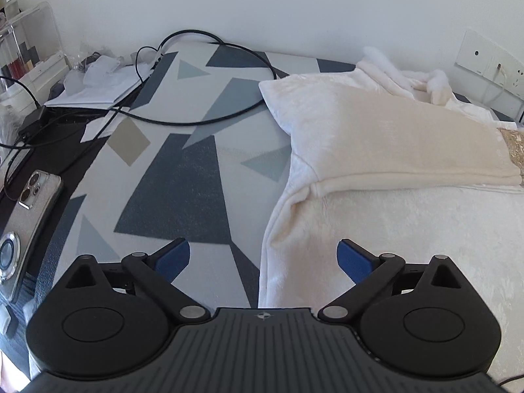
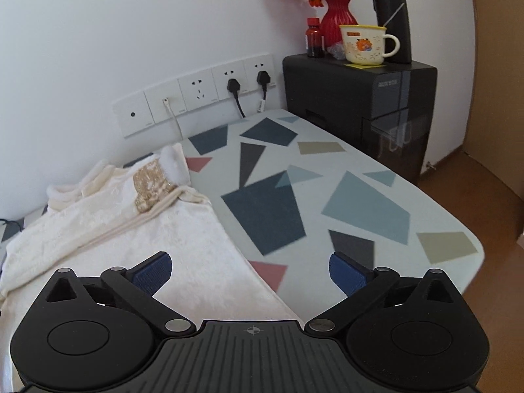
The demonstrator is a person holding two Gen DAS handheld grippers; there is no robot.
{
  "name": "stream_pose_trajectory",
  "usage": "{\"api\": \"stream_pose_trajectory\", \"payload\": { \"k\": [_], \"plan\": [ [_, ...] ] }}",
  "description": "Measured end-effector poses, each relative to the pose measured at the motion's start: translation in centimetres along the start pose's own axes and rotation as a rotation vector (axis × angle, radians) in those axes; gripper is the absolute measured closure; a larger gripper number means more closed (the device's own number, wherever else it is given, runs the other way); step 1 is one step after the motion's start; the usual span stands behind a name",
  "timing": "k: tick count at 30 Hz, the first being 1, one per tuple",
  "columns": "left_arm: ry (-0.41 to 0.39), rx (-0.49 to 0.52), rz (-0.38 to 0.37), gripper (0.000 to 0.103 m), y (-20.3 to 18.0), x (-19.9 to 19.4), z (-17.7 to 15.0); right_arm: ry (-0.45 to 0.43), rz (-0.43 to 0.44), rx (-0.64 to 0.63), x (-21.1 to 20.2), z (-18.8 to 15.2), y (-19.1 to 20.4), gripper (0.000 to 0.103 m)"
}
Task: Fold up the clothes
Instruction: 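Move both open grippers along the robe to its hanging hem edge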
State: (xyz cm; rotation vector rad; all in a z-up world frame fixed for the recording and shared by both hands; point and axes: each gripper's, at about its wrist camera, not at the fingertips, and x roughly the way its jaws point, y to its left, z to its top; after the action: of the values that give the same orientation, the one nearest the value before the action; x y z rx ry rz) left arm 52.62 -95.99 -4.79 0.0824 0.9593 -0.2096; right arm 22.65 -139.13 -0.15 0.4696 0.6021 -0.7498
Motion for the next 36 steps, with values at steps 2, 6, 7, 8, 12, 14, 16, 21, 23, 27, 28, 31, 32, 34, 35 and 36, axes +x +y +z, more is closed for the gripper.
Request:
{"api": "stream_pose_trajectory", "payload": {
  "k": [2, 6, 7, 8, 12, 14, 16, 21, 23, 27, 28, 31, 32, 34, 35, 36],
  "plan": [
    [0.023, -0.005, -0.012, 0.004, -0.2, -0.3, -0.9, 0.009, -0.02, 0.021, -0.5, -0.5, -0.9, 0.001],
    [0.062, -0.005, -0.024, 0.004, -0.8, -1.4, -2.9, 0.037, -0.038, 0.061, -0.1, -1.1, -2.0, 0.001],
    [0.065, -0.006, -0.025, 0.004, -0.9, -1.9, -3.4, 0.044, -0.034, 0.06, 0.1, -1.2, -2.0, 0.001],
    [0.068, -0.006, -0.026, 0.004, -1.0, -2.3, -3.9, 0.05, -0.029, 0.055, 0.3, -1.2, -2.1, 0.001],
    [0.071, -0.046, 0.004, 0.003, -1.1, -4.0, -6.0, 0.067, -0.017, 0.03, 1.5, -0.6, -2.0, 0.001],
    [0.087, -0.076, 0.033, 0.003, -1.1, -4.7, -7.1, 0.076, -0.005, 0.027, 2.0, -0.3, -2.4, 0.001],
    [0.107, -0.096, 0.053, 0.003, -1.4, -5.1, -8.2, 0.091, 0.019, 0.028, 2.2, -0.3, -3.0, 0.001],
    [0.139, -0.081, 0.089, 0.0, -2.9, -5.1, -10.4, 0.152, 0.044, -0.01, 3.3, -1.0, -4.5, 0.001],
    [0.143, -0.112, 0.102, 0.0, -3.2, -5.2, -10.9, 0.175, 0.054, -0.036, 3.8, -1.4, -4.7, 0.001],
    [0.178, -0.184, 0.111, 0.0, -3.4, -5.7, -11.4, 0.214, 0.073, -0.08, 4.7, -2.1, -4.8, 0.001],
    [0.188, -0.193, 0.112, 0.001, -3.5, -5.8, -11.5, 0.219, 0.081, -0.089, 4.8, -2.3, -4.8, 0.001],
    [0.192, -0.177, 0.119, 0.0, -4.1, -6.2, -12.2, 0.233, 0.099, -0.107, 5.2, -2.6, -4.7, 0.001],
    [0.184, -0.174, 0.122, 0.0, -4.2, -6.3, -12.4, 0.24, 0.099, -0.111, 5.4, -2.6, -4.7, 0.001],
    [0.174, -0.177, 0.124, 0.0, -4.3, -6.4, -12.6, 0.256, 0.097, -0.116, 5.9, -2.7, -4.8, 0.001],
    [0.173, -0.178, 0.123, 0.0, -4.3, -6.4, -12.6, 0.266, 0.094, -0.118, 6.2, -2.8, -4.7, 0.001],
    [0.173, -0.177, 0.121, 0.0, -4.3, -6.4, -12.6, 0.276, 0.09, -0.12, 6.5, -2.8, -4.6, 0.001]
  ]
}}
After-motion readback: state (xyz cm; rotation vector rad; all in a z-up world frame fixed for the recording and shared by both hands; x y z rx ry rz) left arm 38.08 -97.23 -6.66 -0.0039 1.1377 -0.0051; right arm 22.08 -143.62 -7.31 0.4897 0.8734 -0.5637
